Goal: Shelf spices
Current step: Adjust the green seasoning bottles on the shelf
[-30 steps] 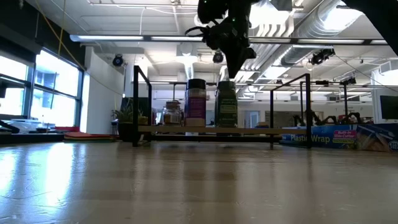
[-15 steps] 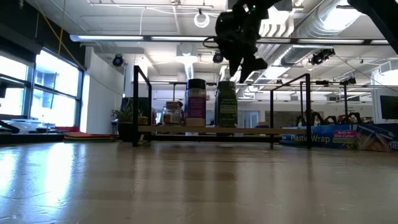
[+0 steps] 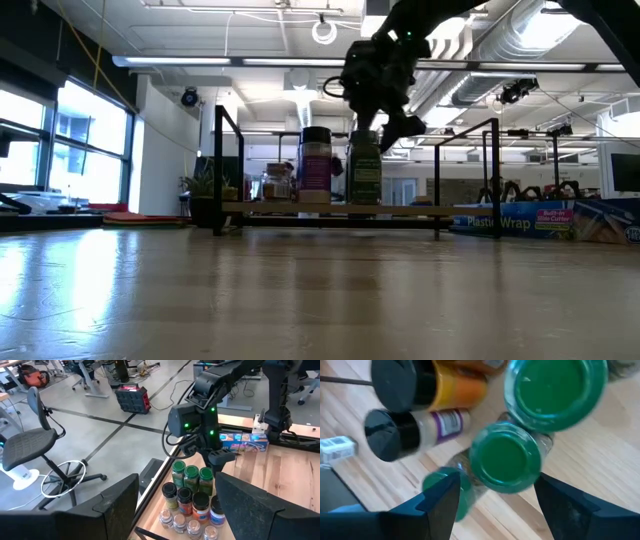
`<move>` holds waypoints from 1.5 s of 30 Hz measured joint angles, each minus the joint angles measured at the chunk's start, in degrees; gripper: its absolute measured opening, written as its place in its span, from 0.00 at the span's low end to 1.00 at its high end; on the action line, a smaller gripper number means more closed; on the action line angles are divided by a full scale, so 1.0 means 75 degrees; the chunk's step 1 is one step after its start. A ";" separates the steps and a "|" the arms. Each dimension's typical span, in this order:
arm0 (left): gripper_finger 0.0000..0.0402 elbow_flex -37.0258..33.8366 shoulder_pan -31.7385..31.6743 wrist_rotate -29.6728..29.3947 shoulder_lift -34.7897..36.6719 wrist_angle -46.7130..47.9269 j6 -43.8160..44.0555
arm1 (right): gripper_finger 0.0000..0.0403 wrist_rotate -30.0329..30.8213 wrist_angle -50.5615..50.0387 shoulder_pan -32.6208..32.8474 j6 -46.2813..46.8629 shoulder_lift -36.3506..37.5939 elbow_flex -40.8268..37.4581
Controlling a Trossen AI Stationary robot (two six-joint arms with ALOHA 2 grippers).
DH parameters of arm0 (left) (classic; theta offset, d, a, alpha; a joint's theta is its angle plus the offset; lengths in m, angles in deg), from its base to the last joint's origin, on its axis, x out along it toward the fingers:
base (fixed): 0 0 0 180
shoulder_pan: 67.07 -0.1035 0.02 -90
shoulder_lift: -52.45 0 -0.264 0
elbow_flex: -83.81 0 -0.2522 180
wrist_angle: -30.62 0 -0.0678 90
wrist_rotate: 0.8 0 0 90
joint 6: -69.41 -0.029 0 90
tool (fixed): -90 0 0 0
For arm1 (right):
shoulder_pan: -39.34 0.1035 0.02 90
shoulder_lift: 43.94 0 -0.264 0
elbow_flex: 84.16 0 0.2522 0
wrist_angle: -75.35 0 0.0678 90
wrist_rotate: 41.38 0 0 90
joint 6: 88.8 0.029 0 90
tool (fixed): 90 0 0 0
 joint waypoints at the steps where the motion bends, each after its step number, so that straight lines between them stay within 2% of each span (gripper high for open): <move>1: 0.64 -0.0001 -0.0001 -0.0007 0.0000 0.0000 -0.0007 | 0.62 -0.0057 0.0064 0.0000 0.0044 0.0000 0.0000; 18: 0.64 0.0001 0.0001 -0.0114 0.0000 0.0000 -0.0062 | 0.62 -0.0319 0.0371 -0.0015 0.0668 0.0006 0.0009; 38: 0.64 0.0001 0.0004 -0.0117 0.0000 0.0000 -0.0010 | 0.62 -0.0175 0.0201 -0.0015 0.0006 0.0009 0.0012; 45: 0.64 0.0000 0.0003 -0.0117 0.0000 0.0000 -0.0024 | 0.62 -0.0566 0.0716 -0.0037 0.0544 0.0000 0.0012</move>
